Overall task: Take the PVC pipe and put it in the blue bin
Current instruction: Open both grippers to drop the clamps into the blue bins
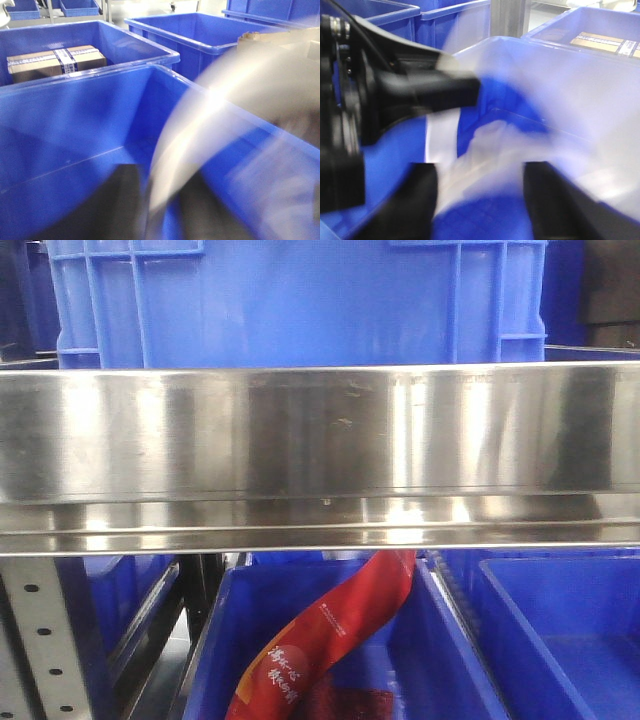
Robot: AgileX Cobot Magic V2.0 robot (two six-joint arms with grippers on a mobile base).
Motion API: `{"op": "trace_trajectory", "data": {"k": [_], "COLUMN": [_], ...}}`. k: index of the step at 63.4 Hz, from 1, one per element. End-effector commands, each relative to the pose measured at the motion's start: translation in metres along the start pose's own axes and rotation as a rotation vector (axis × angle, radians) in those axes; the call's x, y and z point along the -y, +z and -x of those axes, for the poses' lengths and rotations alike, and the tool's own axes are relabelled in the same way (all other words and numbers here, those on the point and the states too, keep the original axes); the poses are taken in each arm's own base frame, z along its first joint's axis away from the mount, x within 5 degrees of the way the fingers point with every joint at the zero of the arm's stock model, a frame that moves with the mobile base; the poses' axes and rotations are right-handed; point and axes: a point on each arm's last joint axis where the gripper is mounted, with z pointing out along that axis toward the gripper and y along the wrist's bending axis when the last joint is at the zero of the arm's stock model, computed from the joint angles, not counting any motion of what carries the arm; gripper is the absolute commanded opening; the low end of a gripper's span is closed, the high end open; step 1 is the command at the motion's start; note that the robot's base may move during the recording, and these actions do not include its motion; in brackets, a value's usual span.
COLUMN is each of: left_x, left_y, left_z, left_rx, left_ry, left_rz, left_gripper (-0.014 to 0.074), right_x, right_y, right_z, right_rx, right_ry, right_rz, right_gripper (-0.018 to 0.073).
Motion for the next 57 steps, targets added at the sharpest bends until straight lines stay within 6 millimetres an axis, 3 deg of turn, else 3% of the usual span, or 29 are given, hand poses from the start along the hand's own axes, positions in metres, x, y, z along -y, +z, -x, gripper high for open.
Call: {"op": "trace_trajectory", "data": {"k": [1, 29, 42, 48, 57], "left_x": [0.0035, 0.0036, 0.0036, 0.0045, 0.0052], "left_y": [-0.0036, -0.0044, -0.0044, -0.005, -0.0053], "left_z": [0.0047, 0.0052, 0.0052, 0.0058, 0.006], "left_rx": [0.015, 0.017, 0.017, 0.019, 0.019], "left_ry": [-0.006, -0.006, -0.006, -0.035, -0.056], "left_rz": [-0.01, -0.011, -0.011, -0.021, -0.028], "left_gripper": [0.0336, 0.0358, 0.0295, 0.02, -0.0053], "right_x": [-0.0013, -0.0013, -0.0013, -0.0013, -0.0012], "right_y": [-0.0026, -0.0026, -0.0026, -0.0026, -0.0026], "right_z": [0.0065, 0.0065, 0.0065, 0.0064, 0.0055], "right_rx": [0.037, 0.037, 0.037, 0.035, 0.026], "right_ry": [-0.011, -0.011, -0.011, -0.011, -0.011], "right_rz": [0.004, 0.004, 0.004, 0.004, 0.003], "right_gripper": [0.0307, 0.0307, 0.0294, 0.0211, -0.0062]}}
